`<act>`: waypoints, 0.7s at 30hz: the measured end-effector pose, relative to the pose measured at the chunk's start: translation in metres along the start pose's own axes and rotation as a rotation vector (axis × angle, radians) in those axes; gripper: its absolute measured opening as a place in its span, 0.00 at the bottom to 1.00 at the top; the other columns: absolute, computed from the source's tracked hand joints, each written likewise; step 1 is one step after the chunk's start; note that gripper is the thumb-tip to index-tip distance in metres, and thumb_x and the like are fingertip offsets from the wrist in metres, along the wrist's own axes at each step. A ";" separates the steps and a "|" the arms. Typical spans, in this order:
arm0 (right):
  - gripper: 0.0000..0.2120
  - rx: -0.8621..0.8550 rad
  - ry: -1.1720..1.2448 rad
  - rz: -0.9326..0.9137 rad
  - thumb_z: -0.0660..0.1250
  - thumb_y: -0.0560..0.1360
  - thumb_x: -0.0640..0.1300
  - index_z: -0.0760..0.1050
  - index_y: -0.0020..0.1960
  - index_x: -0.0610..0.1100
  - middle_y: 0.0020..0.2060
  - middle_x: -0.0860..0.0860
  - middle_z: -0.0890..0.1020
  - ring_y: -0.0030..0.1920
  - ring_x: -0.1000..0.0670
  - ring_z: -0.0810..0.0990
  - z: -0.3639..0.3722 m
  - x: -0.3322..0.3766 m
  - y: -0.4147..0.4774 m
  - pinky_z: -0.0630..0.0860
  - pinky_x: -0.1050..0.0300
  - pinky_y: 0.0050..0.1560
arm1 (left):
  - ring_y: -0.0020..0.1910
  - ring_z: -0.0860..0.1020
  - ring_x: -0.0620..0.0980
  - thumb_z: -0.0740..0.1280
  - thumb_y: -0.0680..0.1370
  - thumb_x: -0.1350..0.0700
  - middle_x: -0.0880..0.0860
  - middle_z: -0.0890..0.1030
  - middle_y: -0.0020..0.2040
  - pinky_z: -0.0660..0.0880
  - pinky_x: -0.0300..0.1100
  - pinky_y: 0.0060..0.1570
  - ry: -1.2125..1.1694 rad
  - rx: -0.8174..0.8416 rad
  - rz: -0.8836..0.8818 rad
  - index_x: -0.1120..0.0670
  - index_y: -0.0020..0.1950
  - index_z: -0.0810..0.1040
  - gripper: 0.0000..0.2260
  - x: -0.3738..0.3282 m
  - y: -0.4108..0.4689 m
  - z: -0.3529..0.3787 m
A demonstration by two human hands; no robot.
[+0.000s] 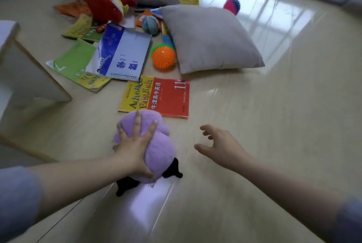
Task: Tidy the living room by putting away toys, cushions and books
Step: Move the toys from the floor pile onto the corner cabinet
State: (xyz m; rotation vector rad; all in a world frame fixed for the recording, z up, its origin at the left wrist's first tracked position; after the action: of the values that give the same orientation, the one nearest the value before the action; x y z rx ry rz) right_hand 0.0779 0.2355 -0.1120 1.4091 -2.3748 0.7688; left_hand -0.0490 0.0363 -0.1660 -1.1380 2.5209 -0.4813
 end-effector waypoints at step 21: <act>0.29 -0.102 -0.114 0.061 0.68 0.75 0.53 0.64 0.72 0.47 0.66 0.49 0.74 0.65 0.49 0.73 -0.082 0.080 0.043 0.70 0.54 0.61 | 0.60 0.74 0.57 0.66 0.56 0.40 0.52 0.50 0.75 0.72 0.43 0.54 -0.489 -0.301 -0.087 0.42 0.71 0.60 0.43 0.054 -0.013 -0.127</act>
State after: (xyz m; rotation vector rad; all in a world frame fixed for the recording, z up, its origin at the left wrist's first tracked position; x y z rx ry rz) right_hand -0.0017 0.2406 -0.0189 1.3787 -2.5150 0.5875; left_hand -0.1288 0.0080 -0.0567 -1.2868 2.1597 0.1553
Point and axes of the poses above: each hand's wrist, its own y-axis towards the middle knuckle, its own z-axis out of the palm, x = y × z, the point moved 4 cm from there along y, towards the middle knuckle
